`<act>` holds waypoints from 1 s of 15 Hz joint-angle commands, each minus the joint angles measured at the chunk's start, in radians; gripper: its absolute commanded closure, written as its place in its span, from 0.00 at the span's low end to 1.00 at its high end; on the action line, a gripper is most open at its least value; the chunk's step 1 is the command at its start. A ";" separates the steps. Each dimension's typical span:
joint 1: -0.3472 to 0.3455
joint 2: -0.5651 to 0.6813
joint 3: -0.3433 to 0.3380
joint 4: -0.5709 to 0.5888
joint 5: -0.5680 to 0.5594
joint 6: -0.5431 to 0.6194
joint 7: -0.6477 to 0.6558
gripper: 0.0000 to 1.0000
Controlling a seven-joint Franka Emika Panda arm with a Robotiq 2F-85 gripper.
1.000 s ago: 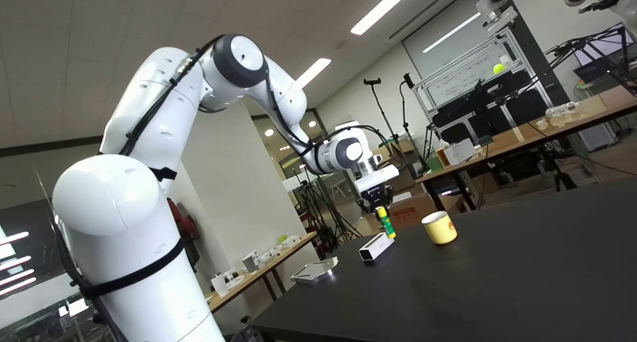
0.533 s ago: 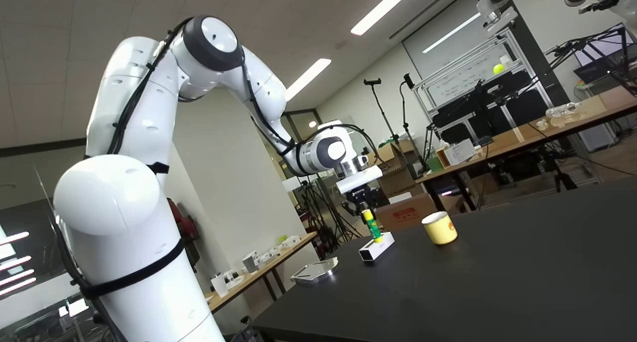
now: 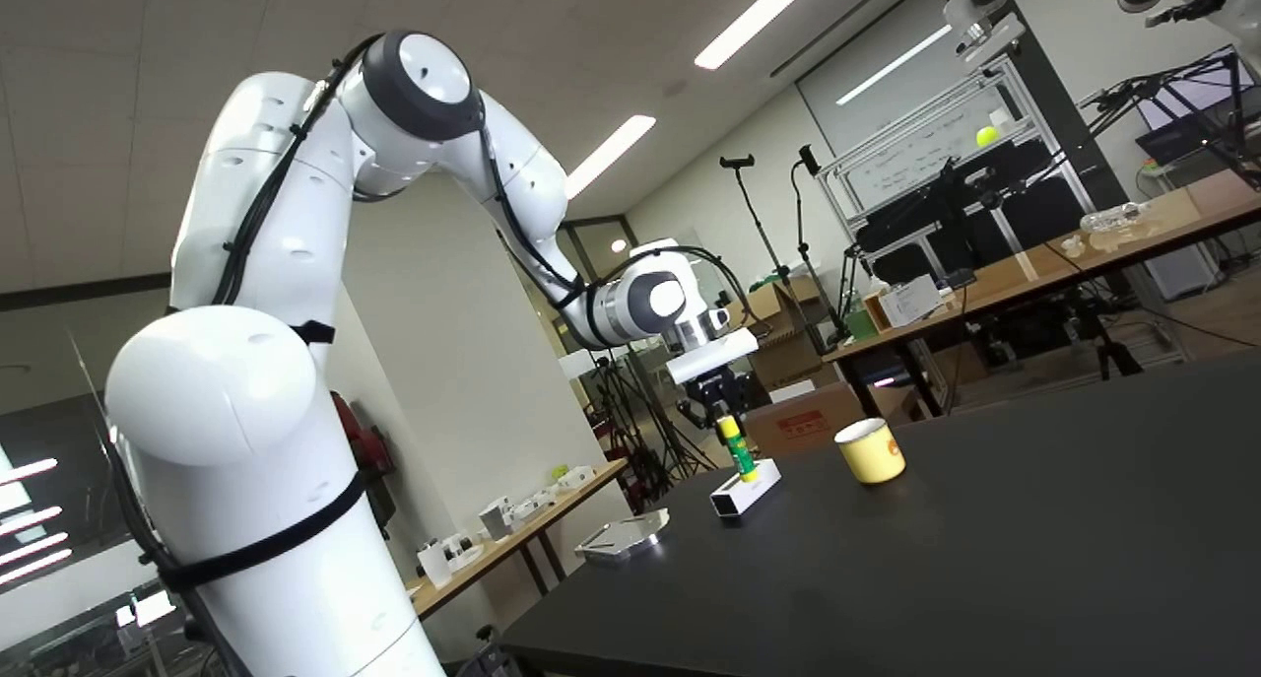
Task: Put the glue stick in the mug cup
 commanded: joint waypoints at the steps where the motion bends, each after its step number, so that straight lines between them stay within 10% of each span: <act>1: 0.017 0.051 -0.037 0.099 -0.045 -0.014 0.024 0.91; 15: 0.037 0.376 -0.142 0.657 -0.166 -0.140 0.063 0.91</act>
